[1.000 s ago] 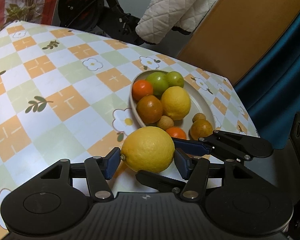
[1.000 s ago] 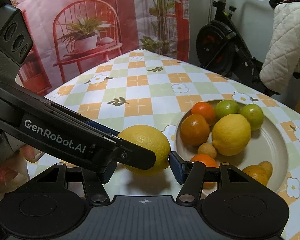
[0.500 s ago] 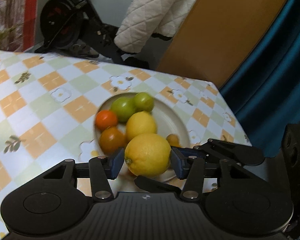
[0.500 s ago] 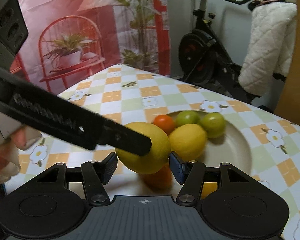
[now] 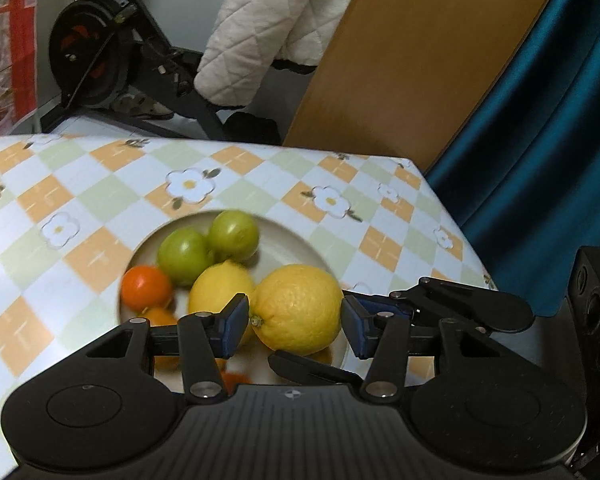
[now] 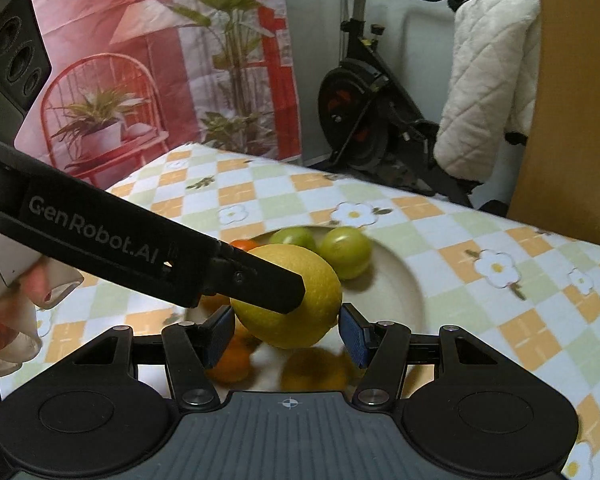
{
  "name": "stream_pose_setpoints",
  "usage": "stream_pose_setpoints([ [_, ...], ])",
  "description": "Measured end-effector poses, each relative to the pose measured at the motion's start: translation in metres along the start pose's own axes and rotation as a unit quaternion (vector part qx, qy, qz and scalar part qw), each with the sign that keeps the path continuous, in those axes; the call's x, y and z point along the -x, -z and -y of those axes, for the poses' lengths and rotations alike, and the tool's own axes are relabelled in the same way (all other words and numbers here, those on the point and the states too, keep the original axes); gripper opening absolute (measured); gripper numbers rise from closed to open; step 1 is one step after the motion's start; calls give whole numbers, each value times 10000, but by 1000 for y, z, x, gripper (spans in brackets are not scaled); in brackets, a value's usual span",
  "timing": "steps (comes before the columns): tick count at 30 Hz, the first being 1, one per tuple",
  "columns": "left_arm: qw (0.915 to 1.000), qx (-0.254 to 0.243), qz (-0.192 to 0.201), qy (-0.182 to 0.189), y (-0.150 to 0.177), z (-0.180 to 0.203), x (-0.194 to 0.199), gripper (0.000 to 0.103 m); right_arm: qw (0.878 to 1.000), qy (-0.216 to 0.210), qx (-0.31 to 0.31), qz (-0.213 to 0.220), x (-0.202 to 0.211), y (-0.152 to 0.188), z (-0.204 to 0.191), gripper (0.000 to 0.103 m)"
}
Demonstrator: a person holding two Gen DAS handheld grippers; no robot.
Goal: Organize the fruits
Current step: 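Lift the lemon with both grippers and carry it over the plate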
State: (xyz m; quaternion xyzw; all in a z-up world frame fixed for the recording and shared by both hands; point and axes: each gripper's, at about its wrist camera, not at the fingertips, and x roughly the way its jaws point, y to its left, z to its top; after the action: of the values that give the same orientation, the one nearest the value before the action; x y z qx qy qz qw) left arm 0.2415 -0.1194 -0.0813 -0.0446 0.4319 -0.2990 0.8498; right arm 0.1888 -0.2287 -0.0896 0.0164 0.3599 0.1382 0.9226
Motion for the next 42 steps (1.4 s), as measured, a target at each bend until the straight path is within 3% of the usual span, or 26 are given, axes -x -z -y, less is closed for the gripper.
stream_pose_setpoints([
  [12,9999,-44,-92,98,-25,6,-33,53,9996,188,86,-188,-25,-9,33,53],
  [42,9995,-76,-280,-90,-22,2,-63,52,9983,137,-124,-554,-60,2,49,53],
])
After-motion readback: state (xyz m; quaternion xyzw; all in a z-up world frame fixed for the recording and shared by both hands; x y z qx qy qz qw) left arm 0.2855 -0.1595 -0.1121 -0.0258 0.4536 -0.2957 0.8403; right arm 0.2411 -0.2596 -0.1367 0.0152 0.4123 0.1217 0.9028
